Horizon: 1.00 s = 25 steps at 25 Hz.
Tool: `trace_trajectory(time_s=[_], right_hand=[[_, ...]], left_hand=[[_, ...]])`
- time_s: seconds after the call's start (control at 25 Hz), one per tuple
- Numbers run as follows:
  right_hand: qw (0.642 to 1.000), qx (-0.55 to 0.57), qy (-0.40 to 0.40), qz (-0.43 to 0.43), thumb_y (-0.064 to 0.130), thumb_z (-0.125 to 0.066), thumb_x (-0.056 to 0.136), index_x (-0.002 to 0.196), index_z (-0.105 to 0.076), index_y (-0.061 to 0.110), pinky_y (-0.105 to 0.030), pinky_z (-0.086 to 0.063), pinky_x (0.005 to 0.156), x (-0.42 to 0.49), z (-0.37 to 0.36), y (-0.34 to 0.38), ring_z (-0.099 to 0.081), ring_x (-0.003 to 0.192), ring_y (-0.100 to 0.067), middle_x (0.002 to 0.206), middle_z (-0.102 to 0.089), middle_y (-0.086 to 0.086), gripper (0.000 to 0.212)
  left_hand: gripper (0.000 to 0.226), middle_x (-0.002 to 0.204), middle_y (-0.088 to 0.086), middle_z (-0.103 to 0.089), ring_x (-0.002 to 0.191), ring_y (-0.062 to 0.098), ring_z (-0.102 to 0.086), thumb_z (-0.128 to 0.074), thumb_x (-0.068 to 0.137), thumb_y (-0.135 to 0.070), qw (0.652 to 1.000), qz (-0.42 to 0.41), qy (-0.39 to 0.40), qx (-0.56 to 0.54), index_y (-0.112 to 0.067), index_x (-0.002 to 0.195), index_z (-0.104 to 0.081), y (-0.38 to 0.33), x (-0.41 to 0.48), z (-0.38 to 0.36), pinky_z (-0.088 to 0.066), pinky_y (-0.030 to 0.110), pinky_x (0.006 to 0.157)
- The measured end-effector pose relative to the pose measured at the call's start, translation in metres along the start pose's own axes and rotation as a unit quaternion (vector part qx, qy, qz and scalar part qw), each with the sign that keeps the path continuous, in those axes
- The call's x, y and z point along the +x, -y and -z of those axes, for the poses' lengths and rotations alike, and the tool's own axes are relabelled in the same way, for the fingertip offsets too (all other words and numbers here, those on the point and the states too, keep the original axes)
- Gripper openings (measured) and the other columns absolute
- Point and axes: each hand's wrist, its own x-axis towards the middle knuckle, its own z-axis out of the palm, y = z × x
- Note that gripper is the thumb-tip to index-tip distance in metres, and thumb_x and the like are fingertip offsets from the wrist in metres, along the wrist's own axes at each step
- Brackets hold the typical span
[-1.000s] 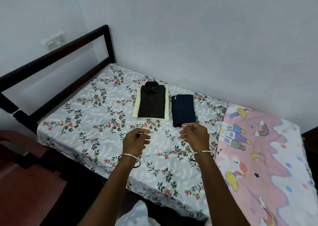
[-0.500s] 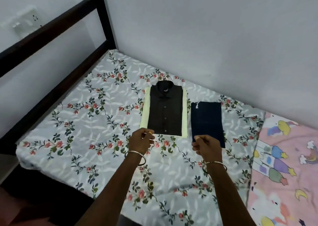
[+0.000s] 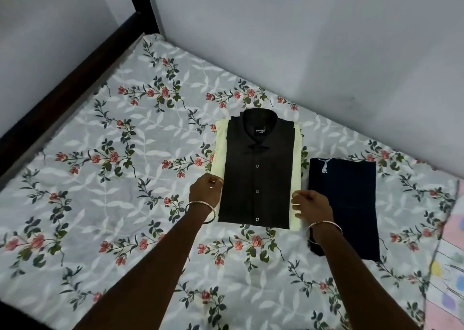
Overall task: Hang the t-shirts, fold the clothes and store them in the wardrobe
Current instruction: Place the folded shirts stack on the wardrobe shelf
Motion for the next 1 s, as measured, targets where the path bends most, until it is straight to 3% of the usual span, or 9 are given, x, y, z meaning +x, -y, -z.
trace_trajectory(time_s=[0.12, 0.24, 0.36, 0.48, 0.56, 0.68, 0.76, 0.88, 1.0], right_hand=[[0.998, -0.007, 0.018, -0.058, 0.029, -0.079, 0.084, 0.127, -0.057, 0.012, -0.046, -0.049, 0.101, 0.046, -0.019, -0.009, -0.06, 0.111, -0.031, 0.131, -0.06, -0.016, 0.051], [0.996, -0.046, 0.03, -0.072, 0.037, -0.081, 0.082, 0.151, -0.033, 0.01, -0.04, -0.036, 0.111, 0.071, -0.031, -0.017, -0.042, 0.137, -0.035, 0.153, -0.037, -0.015, 0.089], [0.985, -0.159, 0.002, -0.064, 0.063, -0.082, 0.067, 0.148, -0.038, 0.011, -0.052, -0.036, 0.114, 0.088, -0.044, -0.031, -0.041, 0.135, -0.041, 0.151, -0.036, -0.019, 0.105], [0.983, -0.177, 0.009, -0.055, 0.084, -0.08, 0.04, 0.127, -0.058, 0.01, -0.05, -0.05, 0.101, 0.1, -0.049, -0.039, -0.059, 0.114, -0.035, 0.129, -0.06, -0.015, 0.117], [0.987, -0.144, 0.031, -0.059, 0.079, -0.083, 0.038, 0.117, -0.065, 0.011, -0.048, -0.054, 0.096, 0.103, -0.046, -0.037, -0.064, 0.104, -0.032, 0.115, -0.068, -0.012, 0.106], [0.988, -0.128, 0.067, -0.052, 0.068, -0.088, 0.036, 0.122, -0.063, 0.008, -0.049, -0.052, 0.099, 0.096, -0.043, -0.029, -0.062, 0.11, -0.035, 0.118, -0.067, -0.013, 0.108], [0.991, -0.087, 0.081, -0.056, 0.046, -0.095, 0.051, 0.123, -0.061, 0.005, -0.05, -0.052, 0.098, 0.088, -0.043, -0.023, -0.063, 0.108, -0.036, 0.118, -0.067, -0.015, 0.089], [0.991, -0.019, 0.102, -0.079, 0.017, -0.092, 0.065, 0.118, -0.058, 0.003, -0.045, -0.052, 0.093, 0.076, -0.04, -0.019, -0.064, 0.1, -0.035, 0.112, -0.067, -0.016, 0.064], [0.984, 0.049, 0.141, -0.097, 0.015, -0.095, 0.055, 0.118, -0.059, 0.003, -0.048, -0.055, 0.091, 0.048, -0.034, -0.006, -0.068, 0.098, -0.036, 0.107, -0.071, -0.017, 0.074]], left_hand=[[0.044, 0.124, 0.012, -0.063, 0.119, 0.029, -0.056, -0.069, 0.09, -0.037, 0.998, 0.04, 0.008, 0.041, -0.007, 0.121, -0.06, 0.017, 0.034, -0.017, -0.039, 0.033, 0.101], [0.08, 0.139, 0.012, -0.048, 0.131, 0.032, -0.044, -0.073, 0.08, -0.055, 0.993, 0.07, 0.027, 0.088, -0.011, 0.14, -0.044, 0.029, 0.053, -0.029, -0.035, 0.042, 0.109], [0.089, 0.135, 0.011, -0.044, 0.129, 0.032, -0.043, -0.078, 0.072, -0.058, 0.993, 0.076, -0.005, 0.085, -0.014, 0.14, -0.041, 0.035, 0.066, -0.036, -0.035, 0.044, 0.107], [0.09, 0.133, 0.007, -0.048, 0.126, 0.029, -0.048, -0.084, 0.071, -0.05, 0.995, 0.095, 0.026, 0.005, -0.012, 0.139, -0.039, 0.032, 0.073, -0.037, -0.04, 0.035, 0.099], [0.085, 0.12, 0.002, -0.052, 0.116, 0.027, -0.054, -0.086, 0.071, -0.045, 0.99, 0.116, 0.071, -0.024, -0.012, 0.135, -0.042, 0.03, 0.073, -0.037, -0.044, 0.033, 0.093], [0.065, 0.118, 0.008, -0.063, 0.105, 0.028, -0.059, -0.085, 0.075, -0.034, 0.98, 0.139, 0.13, -0.062, -0.009, 0.127, -0.055, 0.031, 0.07, -0.04, -0.049, 0.039, 0.095], [0.049, 0.119, 0.012, -0.064, 0.103, 0.028, -0.058, -0.08, 0.081, -0.021, 0.969, 0.151, 0.15, -0.125, -0.008, 0.122, -0.057, 0.026, 0.061, -0.038, -0.047, 0.037, 0.093], [0.044, 0.12, 0.008, -0.06, 0.104, 0.026, -0.054, -0.072, 0.086, -0.011, 0.962, 0.153, 0.173, -0.148, -0.01, 0.126, -0.052, 0.018, 0.052, -0.031, -0.042, 0.033, 0.093], [0.052, 0.104, 0.007, -0.06, 0.088, 0.022, -0.056, -0.075, 0.079, -0.014, 0.961, 0.138, 0.172, -0.167, -0.006, 0.126, -0.054, 0.002, 0.041, -0.011, -0.047, 0.03, 0.075]])
